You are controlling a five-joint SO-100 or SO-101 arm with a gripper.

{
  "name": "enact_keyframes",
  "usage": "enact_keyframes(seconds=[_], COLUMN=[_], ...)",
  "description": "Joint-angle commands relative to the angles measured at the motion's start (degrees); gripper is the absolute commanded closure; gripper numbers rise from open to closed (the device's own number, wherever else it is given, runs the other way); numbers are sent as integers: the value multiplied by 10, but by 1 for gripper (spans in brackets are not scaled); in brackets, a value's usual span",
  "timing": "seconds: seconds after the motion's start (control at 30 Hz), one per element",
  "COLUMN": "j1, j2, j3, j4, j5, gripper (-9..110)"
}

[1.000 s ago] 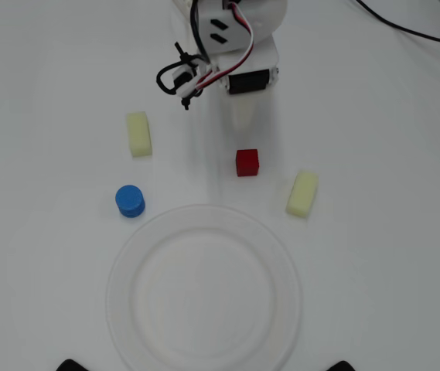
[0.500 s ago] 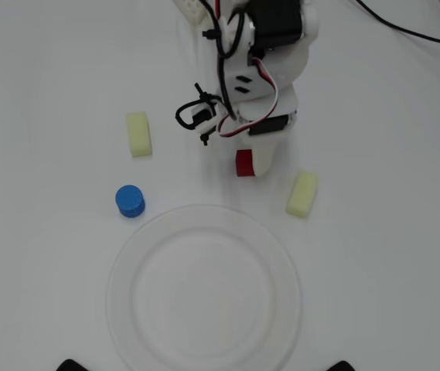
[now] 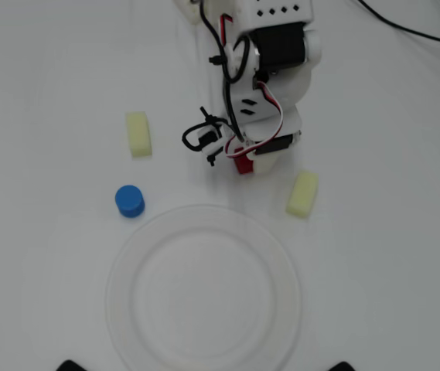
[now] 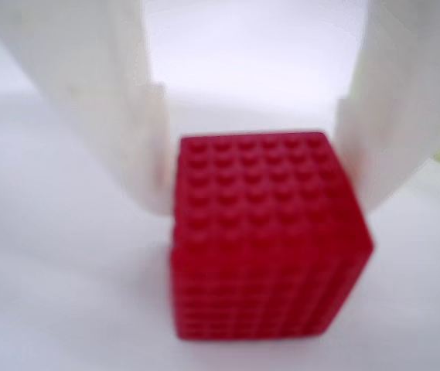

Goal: Grasp a red block and put it in the dish.

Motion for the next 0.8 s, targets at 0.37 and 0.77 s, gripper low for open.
enact_keyframes(seconds=[0.37, 0.77], j1=[36, 97], j2=[120, 110], j3=[-21, -114], j4=[-11, -225], j5=[-82, -220], gripper=[101, 101])
